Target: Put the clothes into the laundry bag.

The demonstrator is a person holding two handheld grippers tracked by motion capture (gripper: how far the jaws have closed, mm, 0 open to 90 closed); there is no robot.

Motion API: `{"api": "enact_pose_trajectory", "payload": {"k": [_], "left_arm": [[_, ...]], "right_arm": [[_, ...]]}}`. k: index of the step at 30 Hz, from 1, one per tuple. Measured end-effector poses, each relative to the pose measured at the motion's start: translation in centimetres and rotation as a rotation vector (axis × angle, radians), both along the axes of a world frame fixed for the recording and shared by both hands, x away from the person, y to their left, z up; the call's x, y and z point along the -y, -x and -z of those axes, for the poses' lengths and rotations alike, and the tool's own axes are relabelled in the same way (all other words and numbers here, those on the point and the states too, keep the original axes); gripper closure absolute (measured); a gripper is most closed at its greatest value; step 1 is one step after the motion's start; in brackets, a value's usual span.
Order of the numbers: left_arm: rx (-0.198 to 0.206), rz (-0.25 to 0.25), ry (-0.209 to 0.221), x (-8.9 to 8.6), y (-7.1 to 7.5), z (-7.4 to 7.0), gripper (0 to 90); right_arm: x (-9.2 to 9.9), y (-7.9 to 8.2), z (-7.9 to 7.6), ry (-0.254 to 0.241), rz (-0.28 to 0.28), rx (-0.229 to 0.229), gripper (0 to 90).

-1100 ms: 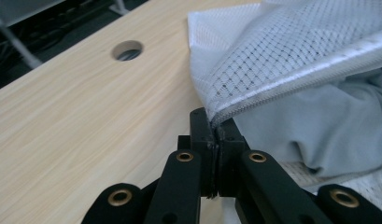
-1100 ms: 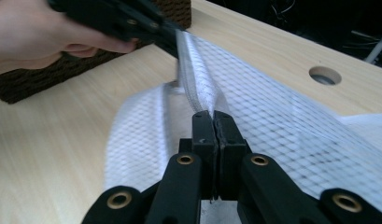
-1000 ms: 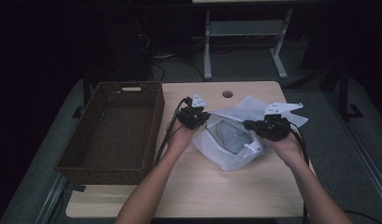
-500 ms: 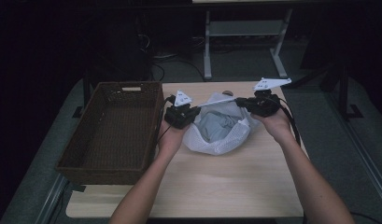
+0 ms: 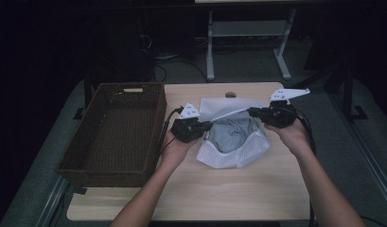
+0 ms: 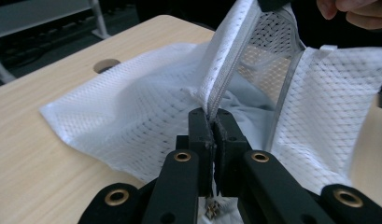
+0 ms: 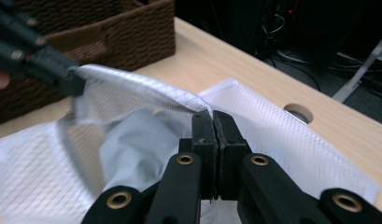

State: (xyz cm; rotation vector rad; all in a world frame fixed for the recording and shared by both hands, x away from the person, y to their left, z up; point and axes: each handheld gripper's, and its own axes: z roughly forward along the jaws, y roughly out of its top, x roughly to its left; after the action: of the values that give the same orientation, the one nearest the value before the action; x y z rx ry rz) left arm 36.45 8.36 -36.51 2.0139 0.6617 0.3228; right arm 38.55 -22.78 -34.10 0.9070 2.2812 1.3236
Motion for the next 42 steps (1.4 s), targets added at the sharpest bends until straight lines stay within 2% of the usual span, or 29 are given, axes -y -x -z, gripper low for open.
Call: {"api": "enact_pose_trajectory", "payload": {"k": [3, 7, 11, 12, 14, 15, 18, 19, 21, 23, 24, 25, 29, 32, 37, 40, 42], "left_arm": [[-0.001, 0.040, -0.031, -0.1, 0.8, 0.3, 86.4], [0.006, 0.084, -0.085, -0.5, 1.8, 0.8, 86.6], [-0.014, 0.117, -0.091, -0.2, 2.5, 1.7, 85.8], [-0.012, 0.119, -0.104, 0.1, 2.6, 2.0, 82.5], [0.003, 0.131, -0.138, 0.9, 3.0, 2.8, 67.3], [0.018, 0.119, -0.165, 1.3, 3.1, 3.2, 63.1], [0.038, 0.089, -0.183, 1.9, 2.9, 4.0, 57.2], [0.039, 0.088, -0.189, 2.1, 2.8, 4.1, 58.3], [0.041, 0.088, -0.199, 2.3, 2.4, 4.4, 70.4], [0.027, 0.102, -0.193, 2.1, 2.2, 4.6, 86.2], [0.023, 0.107, -0.193, 2.0, 2.2, 4.6, 88.1], [0.017, 0.116, -0.189, 2.0, 2.4, 4.6, 88.4], [0.006, 0.163, -0.229, 1.7, 3.2, 4.9, 88.8], [-0.028, 0.194, -0.246, 1.9, 3.6, 5.8, 89.0], [-0.062, 0.233, -0.263, 2.6, 3.9, 7.2, 89.3], [-0.074, 0.233, -0.278, 2.7, 3.6, 7.9, 89.1], [-0.097, 0.228, -0.276, 2.5, 3.4, 8.2, 88.7]], "right_arm": [[0.4, 1.4, 0.3, 0.009, -0.038, -0.013, 87.4], [0.9, 3.0, 1.2, 0.037, -0.059, -0.034, 87.4], [1.0, 4.1, 2.3, 0.037, -0.072, -0.060, 87.4], [1.0, 4.3, 2.5, 0.040, -0.077, -0.063, 87.4], [0.7, 4.7, 2.9, 0.044, -0.097, -0.068, 87.4], [0.7, 4.9, 3.0, 0.040, -0.102, -0.070, 87.4], [0.6, 5.2, 3.3, 0.037, -0.117, -0.072, 87.4], [0.5, 5.3, 3.4, 0.040, -0.121, -0.074, 87.4], [0.5, 5.3, 3.4, 0.037, -0.126, -0.075, 87.4], [0.5, 5.3, 3.5, 0.034, -0.130, -0.076, 87.3], [0.5, 5.4, 3.6, 0.036, -0.131, -0.080, 87.3], [0.5, 5.5, 3.7, 0.038, -0.134, -0.086, 87.2], [0.9, 5.7, 4.7, 0.052, -0.138, -0.109, 86.4], [1.2, 5.8, 5.7, 0.069, -0.131, -0.136, 86.4], [1.5, 5.5, 7.4, 0.106, -0.133, -0.178, 86.7], [1.9, 5.2, 8.7, 0.110, -0.144, -0.211, 86.5], [2.0, 5.2, 9.3, 0.112, -0.160, -0.235, 84.7]]}}
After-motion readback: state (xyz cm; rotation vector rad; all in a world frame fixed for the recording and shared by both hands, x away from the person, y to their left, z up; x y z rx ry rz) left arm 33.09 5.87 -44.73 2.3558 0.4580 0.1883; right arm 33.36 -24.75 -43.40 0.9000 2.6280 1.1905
